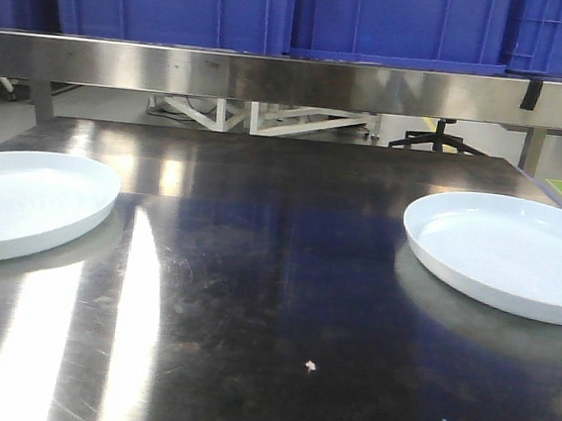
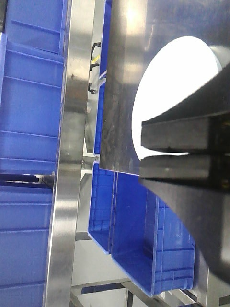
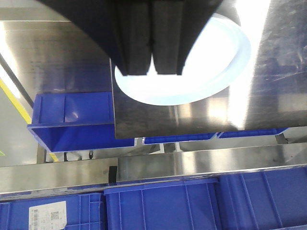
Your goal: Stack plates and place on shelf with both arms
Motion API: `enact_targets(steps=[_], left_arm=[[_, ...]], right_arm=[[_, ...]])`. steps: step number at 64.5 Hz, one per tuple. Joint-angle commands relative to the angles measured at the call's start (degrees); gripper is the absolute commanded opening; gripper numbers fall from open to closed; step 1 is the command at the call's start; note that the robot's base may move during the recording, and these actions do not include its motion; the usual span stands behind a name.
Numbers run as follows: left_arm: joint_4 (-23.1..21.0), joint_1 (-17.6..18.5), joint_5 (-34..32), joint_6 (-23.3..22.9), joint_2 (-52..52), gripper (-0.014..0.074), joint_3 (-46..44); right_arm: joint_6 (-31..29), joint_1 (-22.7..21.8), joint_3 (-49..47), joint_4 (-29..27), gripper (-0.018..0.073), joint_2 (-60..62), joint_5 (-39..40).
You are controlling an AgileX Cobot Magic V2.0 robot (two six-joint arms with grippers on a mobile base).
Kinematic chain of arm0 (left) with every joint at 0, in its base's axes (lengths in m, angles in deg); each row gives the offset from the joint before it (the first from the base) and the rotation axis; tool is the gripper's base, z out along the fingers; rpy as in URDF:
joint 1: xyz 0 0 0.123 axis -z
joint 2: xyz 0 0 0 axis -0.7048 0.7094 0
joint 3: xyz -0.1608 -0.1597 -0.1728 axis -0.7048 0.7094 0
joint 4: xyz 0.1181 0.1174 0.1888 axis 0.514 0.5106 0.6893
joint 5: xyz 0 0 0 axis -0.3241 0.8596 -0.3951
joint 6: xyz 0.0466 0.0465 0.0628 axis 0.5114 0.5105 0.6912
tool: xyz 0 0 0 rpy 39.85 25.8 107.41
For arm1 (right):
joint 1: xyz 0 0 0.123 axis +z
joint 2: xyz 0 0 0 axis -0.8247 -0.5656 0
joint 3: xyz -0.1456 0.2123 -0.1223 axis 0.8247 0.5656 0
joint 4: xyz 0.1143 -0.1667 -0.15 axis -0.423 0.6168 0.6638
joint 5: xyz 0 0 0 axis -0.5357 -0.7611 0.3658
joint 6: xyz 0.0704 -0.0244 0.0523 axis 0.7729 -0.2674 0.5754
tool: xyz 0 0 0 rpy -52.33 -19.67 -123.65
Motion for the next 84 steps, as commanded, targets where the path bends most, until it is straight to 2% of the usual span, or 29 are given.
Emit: enact_targets(steps=[1,44,54,61,73,77,84], left_arm=[[-0.2,0.2,-5.3,0.1,-1.3,0.0083,0.3],[-0.2,0.3,-5.4,0.1,-1.1,0.0083,0.2],[-1.9,0.3,-4.5,0.1,4.3,0.0083,-6.6],[-1.4,0.4,1.7,0.1,14.9,0.0083,-17.9],[2.4,0.4,23.8,0.3,36.0,0.0083,-42.5],[2.5,0.4,31.0,3.0,42.3,0.0083,-49.8],[2.5,0.4,35.9,6.0,48.9,0.0083,-55.2]], right_arm=[[-0.4,-0.3,0.0,0.0,0.0025,1.0,4.6],[-0.4,-0.3,0.0,0.0,0.0025,1.0,4.6],[-0.4,-0.3,0.0,0.0,0.0025,1.0,4.6],[-0.4,-0.3,0.0,0.0,0.0025,1.0,4.6],[-0.4,-0.3,0.0,0.0,0.0025,1.0,4.6],[-0.4,-0.3,0.0,0.0,0.0025,1.0,4.6],[-0.4,-0.3,0.0,0.0,0.0025,1.0,4.6]])
